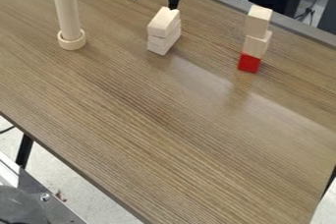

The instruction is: Put wood cube on top of wood rectangle

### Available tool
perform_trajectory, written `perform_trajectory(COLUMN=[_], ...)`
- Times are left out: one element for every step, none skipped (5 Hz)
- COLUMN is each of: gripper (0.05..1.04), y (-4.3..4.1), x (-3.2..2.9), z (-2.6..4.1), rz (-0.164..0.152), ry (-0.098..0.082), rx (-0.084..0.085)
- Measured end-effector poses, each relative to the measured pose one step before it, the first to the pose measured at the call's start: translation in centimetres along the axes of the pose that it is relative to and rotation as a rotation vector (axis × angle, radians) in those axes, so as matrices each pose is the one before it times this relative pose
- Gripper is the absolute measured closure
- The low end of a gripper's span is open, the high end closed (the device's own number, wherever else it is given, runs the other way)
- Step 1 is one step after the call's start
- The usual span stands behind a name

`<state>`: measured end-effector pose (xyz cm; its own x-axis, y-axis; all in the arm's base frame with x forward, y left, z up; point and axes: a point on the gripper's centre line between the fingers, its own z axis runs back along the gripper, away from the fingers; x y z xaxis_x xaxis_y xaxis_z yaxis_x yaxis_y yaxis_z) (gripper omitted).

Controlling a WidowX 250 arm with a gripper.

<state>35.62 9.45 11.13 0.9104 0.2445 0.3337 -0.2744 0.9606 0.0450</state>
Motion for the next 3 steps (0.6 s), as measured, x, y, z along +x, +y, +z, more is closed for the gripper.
perform_trajectory(gripper=[0.083,0.083,0.083], y=[-0.126,-1.298,-1.860], x=[-0.679,-0.416,0.078], z=[-0.908,0.066,1.403], rz=[-0.0013,-0.0246,-0.0448], ry=[0.0338,0.0071,-0.0232], rx=[-0.0018,-0.0186,-0.0165])
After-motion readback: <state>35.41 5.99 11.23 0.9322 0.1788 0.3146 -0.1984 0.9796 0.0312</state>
